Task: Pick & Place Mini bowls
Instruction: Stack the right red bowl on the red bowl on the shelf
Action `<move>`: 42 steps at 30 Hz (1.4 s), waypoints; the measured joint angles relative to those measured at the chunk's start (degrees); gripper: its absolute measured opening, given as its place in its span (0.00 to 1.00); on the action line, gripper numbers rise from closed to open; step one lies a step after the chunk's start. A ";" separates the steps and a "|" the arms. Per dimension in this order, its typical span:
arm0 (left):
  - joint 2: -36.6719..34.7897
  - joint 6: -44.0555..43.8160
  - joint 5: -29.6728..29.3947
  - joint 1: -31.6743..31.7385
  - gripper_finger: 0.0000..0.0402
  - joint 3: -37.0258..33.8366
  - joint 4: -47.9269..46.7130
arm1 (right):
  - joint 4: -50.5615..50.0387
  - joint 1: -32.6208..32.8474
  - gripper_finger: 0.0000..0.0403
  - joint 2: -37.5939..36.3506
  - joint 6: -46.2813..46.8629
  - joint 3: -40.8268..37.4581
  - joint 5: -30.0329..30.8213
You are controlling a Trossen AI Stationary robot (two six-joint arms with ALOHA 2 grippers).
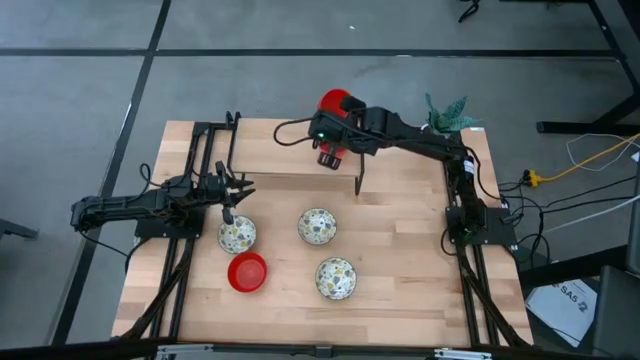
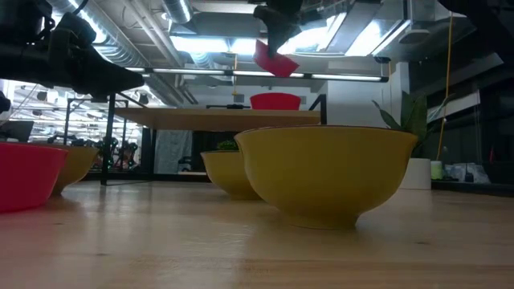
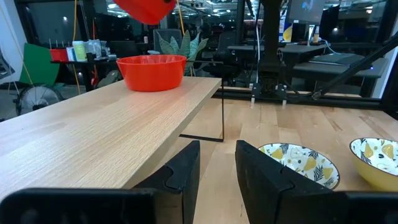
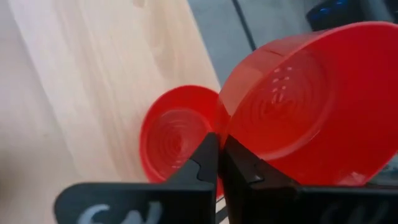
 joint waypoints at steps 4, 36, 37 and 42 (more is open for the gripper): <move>-0.02 0.01 0.02 0.00 0.24 0.00 0.00 | 0.00 -1.27 0.02 0.00 -1.03 0.00 -3.86; -0.01 0.00 0.02 0.01 0.24 0.01 0.00 | -8.56 -4.84 0.02 0.00 -11.03 0.00 -20.83; 0.00 0.00 0.02 0.00 0.24 0.00 0.00 | -8.87 -4.92 0.02 0.00 -10.78 0.00 -21.02; 0.00 0.00 0.02 0.00 0.24 0.00 0.00 | -10.57 -5.49 0.02 0.00 -11.60 0.00 -21.01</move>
